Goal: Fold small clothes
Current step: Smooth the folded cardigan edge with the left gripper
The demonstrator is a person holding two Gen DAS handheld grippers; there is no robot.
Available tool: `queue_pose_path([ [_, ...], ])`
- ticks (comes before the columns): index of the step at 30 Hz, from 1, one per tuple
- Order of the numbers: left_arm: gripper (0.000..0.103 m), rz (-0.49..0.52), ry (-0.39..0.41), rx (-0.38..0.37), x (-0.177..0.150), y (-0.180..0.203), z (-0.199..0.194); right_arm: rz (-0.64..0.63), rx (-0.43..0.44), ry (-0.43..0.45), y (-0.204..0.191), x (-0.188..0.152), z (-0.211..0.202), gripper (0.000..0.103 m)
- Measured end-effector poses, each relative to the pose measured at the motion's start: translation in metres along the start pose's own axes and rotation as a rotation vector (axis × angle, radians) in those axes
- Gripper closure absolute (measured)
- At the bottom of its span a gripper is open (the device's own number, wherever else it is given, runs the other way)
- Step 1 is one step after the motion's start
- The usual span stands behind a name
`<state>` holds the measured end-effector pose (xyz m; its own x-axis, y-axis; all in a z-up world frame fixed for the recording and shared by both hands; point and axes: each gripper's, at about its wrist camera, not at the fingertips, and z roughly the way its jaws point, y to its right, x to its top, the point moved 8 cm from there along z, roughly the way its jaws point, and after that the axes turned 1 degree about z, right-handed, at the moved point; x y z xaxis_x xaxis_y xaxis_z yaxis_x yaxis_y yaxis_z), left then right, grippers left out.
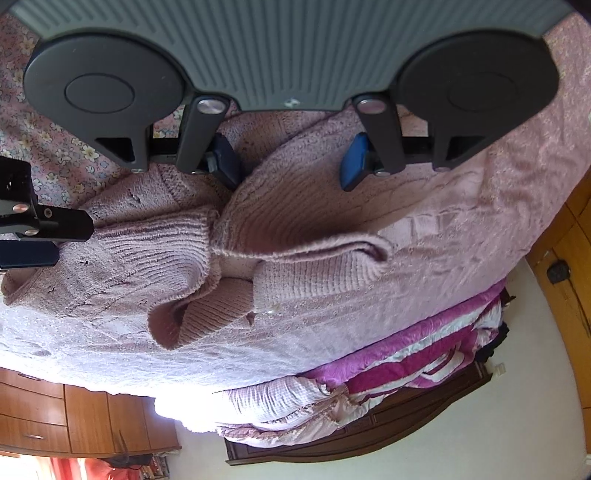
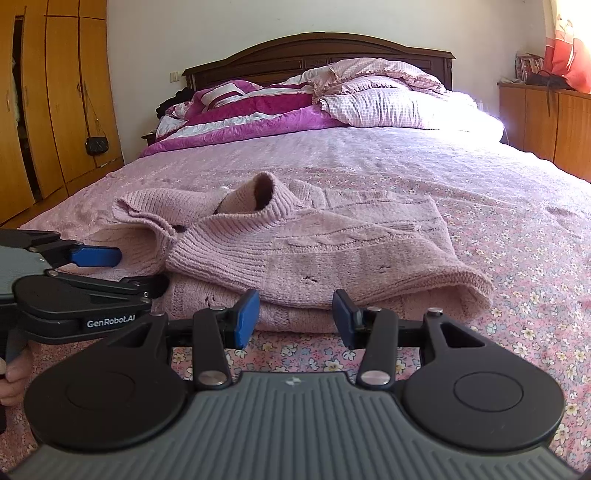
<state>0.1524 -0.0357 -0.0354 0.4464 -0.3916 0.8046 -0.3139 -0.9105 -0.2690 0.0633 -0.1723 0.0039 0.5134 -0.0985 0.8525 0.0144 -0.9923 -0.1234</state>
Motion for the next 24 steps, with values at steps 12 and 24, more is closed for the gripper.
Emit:
queue_pose_path([
  [12,0.064,-0.008,0.013,-0.051,0.000,-0.003,0.000,-0.027,-0.009,0.026,-0.006,0.007,-0.010,0.051],
  [24,0.070,-0.089,0.006,-0.059,0.000,-0.016,0.002,-0.037,0.019,0.027,-0.019,0.008,-0.016,0.051],
])
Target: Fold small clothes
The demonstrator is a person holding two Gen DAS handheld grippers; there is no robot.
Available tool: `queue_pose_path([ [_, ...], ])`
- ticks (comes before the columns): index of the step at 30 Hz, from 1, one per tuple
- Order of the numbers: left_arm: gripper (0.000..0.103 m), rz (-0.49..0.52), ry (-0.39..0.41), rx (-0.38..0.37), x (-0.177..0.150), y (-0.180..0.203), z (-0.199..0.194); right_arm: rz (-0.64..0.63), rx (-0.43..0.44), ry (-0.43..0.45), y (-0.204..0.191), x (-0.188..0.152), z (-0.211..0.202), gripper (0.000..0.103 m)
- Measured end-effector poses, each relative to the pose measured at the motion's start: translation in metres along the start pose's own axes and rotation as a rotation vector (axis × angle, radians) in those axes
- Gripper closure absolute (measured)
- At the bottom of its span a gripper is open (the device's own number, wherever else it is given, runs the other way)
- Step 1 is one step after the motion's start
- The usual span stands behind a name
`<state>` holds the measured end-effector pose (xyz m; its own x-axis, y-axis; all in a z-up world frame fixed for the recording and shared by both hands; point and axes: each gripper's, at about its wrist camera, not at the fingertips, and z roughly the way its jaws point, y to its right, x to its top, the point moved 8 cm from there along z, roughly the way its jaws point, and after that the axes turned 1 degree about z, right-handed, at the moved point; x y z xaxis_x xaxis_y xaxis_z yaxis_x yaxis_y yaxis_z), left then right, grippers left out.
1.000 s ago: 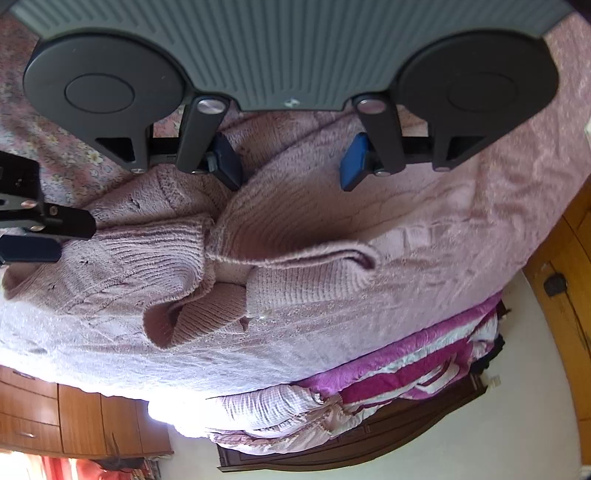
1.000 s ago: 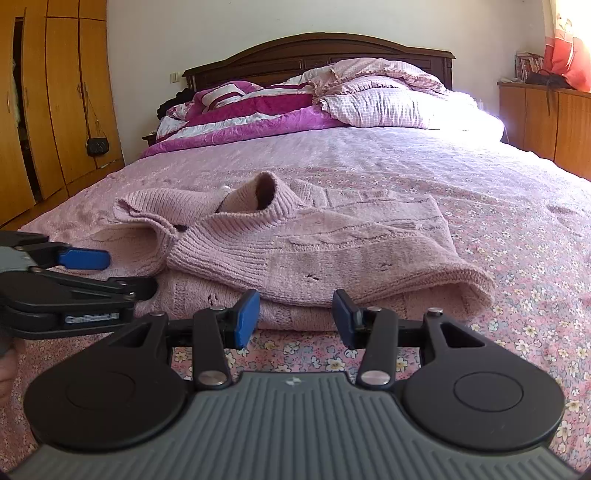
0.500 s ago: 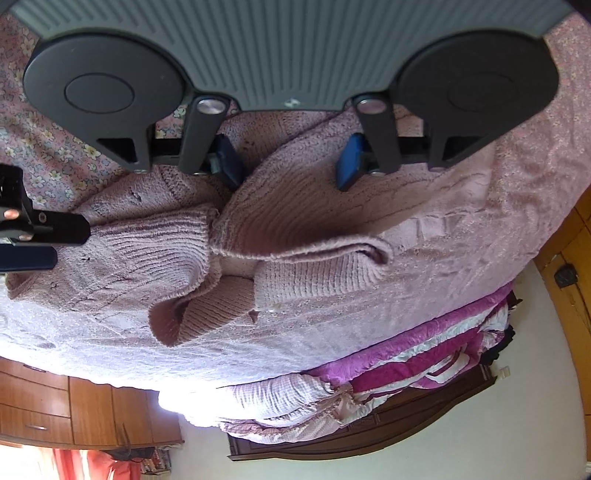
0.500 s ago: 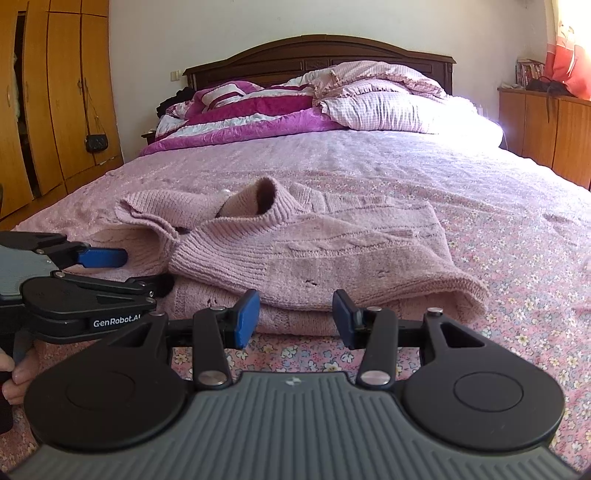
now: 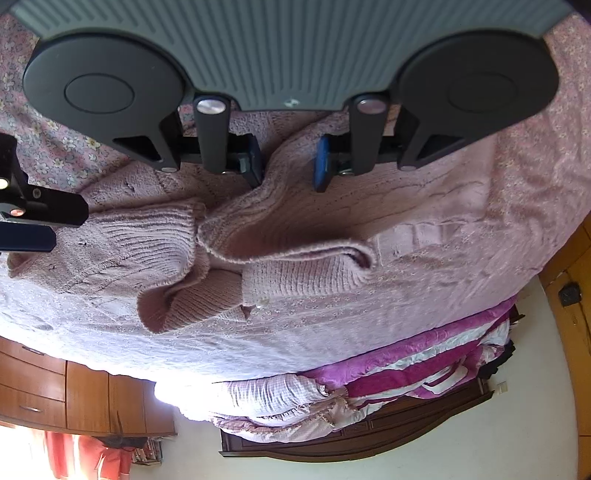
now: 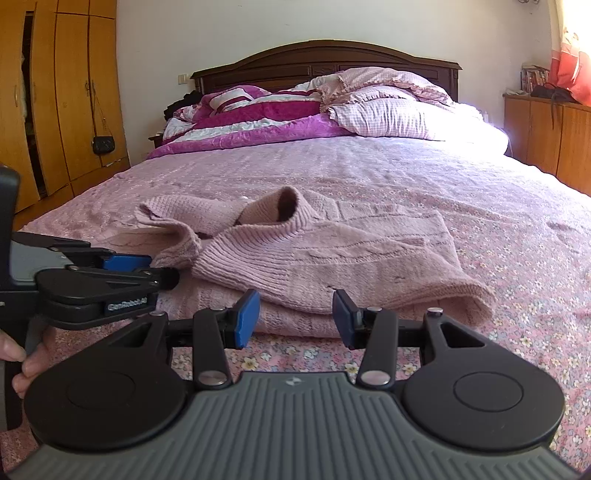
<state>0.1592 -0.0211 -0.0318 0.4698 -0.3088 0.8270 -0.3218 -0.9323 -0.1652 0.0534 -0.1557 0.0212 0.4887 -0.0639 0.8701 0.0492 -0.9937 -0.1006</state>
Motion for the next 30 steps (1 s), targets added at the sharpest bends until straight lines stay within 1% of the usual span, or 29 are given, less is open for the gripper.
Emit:
queue_pose_path([
  [5,0.070,0.009,0.011,0.014,0.000,0.001,0.002,-0.048,0.005,0.003,-0.009,0.004,0.007,0.051],
  [10,0.071,0.066,0.028,0.025,-0.002,0.004,0.001,-0.110,0.027,-0.011,-0.017,0.006,0.022,0.051],
  [12,0.072,0.077,0.035,0.024,-0.002,0.004,0.000,-0.144,0.039,-0.014,-0.021,0.006,0.028,0.051],
  [14,0.090,0.072,0.040,0.024,-0.001,0.001,-0.002,-0.171,0.052,-0.016,-0.026,0.005,0.034,0.051],
  [18,0.091,0.051,0.061,0.028,0.004,-0.013,-0.010,-0.215,0.086,0.004,-0.035,0.006,0.045,0.051],
  [22,0.091,0.041,0.099,0.101,0.020,-0.038,-0.019,-0.259,0.110,0.010,-0.046,0.005,0.054,0.051],
  [25,0.091,0.008,0.111,0.153,0.032,-0.064,-0.016,-0.291,0.098,0.014,-0.049,0.005,0.059,0.051],
  [27,0.091,-0.011,0.112,0.189,0.038,-0.083,-0.011,-0.280,0.091,0.020,-0.047,0.007,0.061,0.051],
  [28,0.091,-0.021,0.111,0.204,0.040,-0.092,-0.008,-0.260,0.084,0.028,-0.046,0.009,0.061,0.053],
  [30,0.092,-0.047,0.109,0.222,0.043,-0.108,-0.003,-0.217,0.061,0.052,-0.039,0.015,0.061,0.065],
])
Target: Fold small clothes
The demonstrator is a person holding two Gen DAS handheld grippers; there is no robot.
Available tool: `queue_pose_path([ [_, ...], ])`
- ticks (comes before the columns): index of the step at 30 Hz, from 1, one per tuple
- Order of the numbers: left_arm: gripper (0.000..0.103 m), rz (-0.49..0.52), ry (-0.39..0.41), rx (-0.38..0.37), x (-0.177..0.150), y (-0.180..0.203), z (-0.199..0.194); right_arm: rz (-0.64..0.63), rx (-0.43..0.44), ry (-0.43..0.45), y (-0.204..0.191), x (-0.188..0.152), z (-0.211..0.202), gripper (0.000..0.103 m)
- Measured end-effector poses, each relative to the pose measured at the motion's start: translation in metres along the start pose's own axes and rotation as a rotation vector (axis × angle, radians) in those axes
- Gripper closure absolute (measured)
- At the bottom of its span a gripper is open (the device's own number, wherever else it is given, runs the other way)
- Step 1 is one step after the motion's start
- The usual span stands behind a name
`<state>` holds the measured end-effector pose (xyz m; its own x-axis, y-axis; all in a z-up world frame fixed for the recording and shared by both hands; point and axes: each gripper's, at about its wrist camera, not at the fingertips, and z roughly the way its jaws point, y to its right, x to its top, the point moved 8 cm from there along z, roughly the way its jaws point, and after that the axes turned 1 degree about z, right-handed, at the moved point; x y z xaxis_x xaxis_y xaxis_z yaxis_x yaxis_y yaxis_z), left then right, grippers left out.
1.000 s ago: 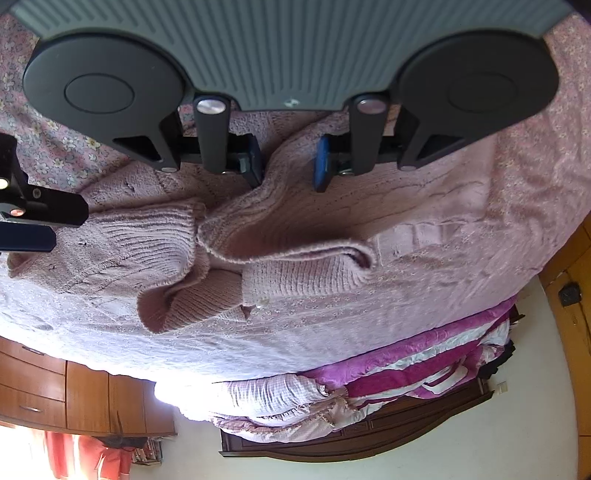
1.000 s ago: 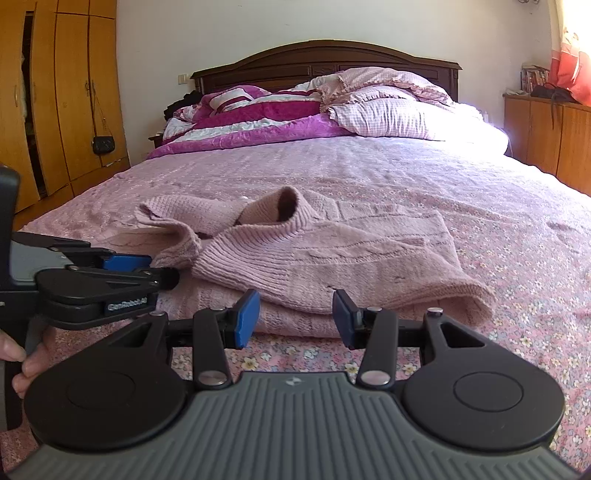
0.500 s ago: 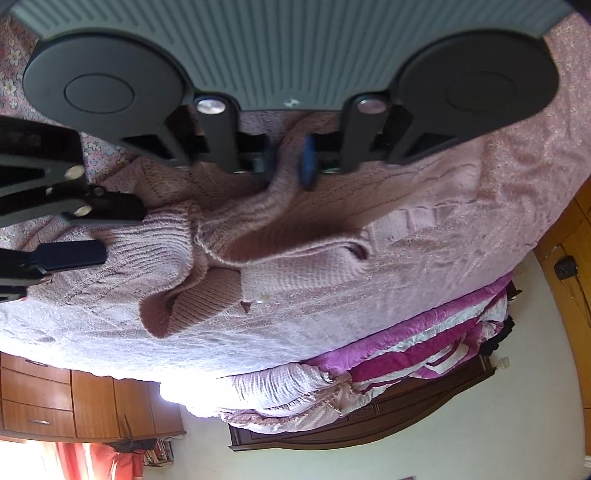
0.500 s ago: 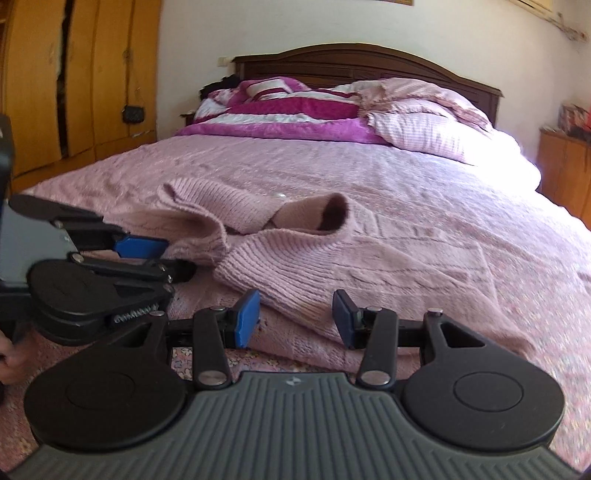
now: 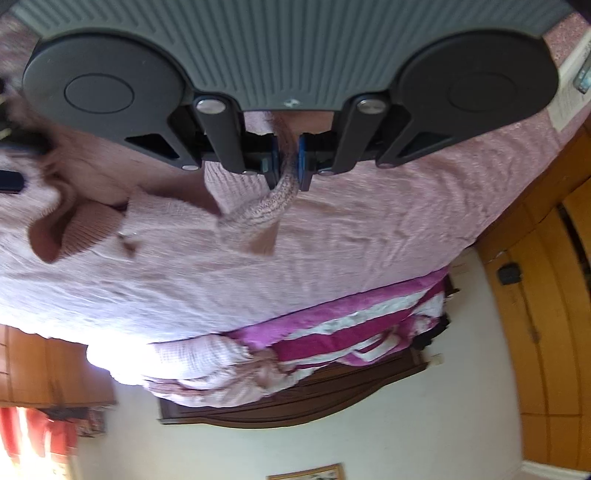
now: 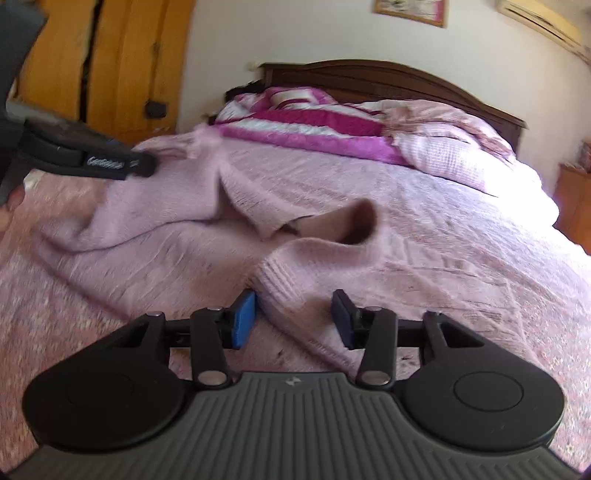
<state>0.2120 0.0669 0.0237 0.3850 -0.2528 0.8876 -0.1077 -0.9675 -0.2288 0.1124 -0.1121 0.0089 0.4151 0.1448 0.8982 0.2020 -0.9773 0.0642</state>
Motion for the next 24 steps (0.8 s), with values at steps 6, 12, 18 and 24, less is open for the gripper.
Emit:
queue_pose_path([
  [6,0.092,-0.058,-0.016,0.013,0.004,-0.025,0.022,0.001,-0.062,0.038,0.023,0.020,0.001,0.088],
  [12,0.092,-0.044,-0.020,0.007,0.006,-0.032,0.043,0.007,-0.189,0.084,0.078,0.059,0.009,0.088],
  [18,0.092,-0.021,-0.102,0.003,-0.017,-0.036,0.066,0.027,-0.309,0.037,0.136,0.069,0.042,0.088],
  [24,0.089,-0.132,-0.179,-0.027,-0.036,-0.056,0.084,-0.062,-0.349,-0.136,0.163,0.040,0.101,0.088],
])
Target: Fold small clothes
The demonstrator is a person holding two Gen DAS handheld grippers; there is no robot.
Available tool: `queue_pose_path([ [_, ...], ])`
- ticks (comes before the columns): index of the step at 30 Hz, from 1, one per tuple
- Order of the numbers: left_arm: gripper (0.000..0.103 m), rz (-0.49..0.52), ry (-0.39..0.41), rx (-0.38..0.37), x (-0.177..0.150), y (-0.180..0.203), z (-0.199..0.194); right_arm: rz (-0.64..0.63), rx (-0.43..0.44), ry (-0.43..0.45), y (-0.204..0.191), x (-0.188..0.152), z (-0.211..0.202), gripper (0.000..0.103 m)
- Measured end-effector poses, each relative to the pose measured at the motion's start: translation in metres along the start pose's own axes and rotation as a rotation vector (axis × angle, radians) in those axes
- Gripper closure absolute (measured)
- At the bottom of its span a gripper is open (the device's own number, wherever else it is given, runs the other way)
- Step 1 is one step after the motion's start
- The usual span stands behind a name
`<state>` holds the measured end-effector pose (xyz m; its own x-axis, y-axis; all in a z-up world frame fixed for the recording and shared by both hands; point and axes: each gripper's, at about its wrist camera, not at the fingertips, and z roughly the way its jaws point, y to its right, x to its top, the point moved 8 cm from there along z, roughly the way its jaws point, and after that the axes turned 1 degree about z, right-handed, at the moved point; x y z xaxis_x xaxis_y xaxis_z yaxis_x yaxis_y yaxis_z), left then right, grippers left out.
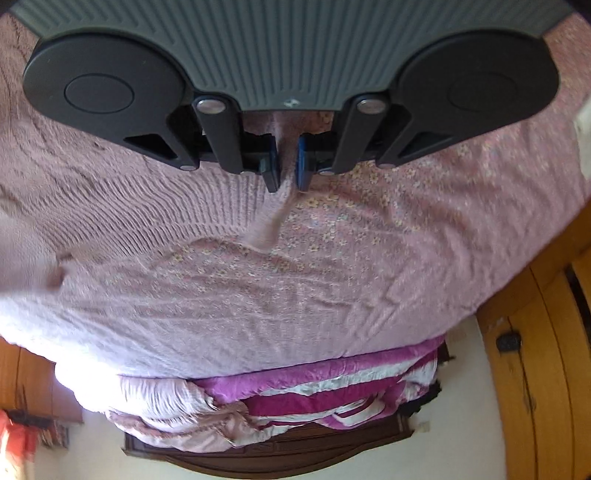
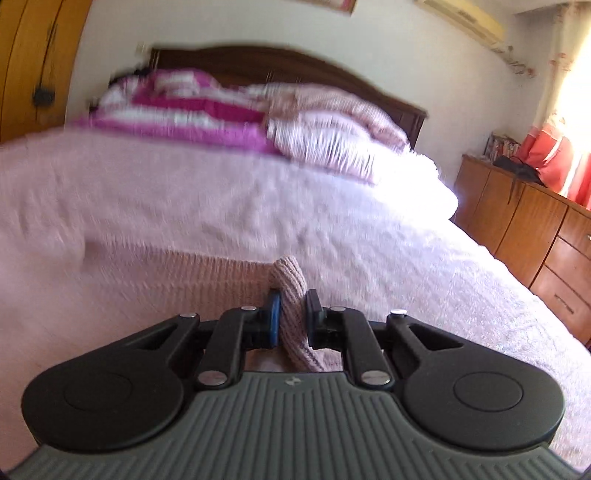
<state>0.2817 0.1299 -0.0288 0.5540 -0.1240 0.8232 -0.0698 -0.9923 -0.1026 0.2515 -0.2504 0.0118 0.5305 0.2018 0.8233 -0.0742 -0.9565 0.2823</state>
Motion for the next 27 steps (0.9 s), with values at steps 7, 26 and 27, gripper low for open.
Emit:
queue_pose_path([
  [7,0.061,-0.136,-0.024,-0.026,-0.005,-0.022,0.004,-0.039,0.017,-0.127,-0.002,-0.011,0.042,0.087],
  [26,0.033,-0.125,-0.031,0.030,-0.006,-0.023,0.001,0.481,0.081,-0.154,0.076,-0.024,-0.017,0.044],
  [27,0.033,-0.124,-0.030,0.033,-0.006,-0.024,0.000,0.496,0.089,-0.155,0.076,-0.029,-0.021,0.041],
])
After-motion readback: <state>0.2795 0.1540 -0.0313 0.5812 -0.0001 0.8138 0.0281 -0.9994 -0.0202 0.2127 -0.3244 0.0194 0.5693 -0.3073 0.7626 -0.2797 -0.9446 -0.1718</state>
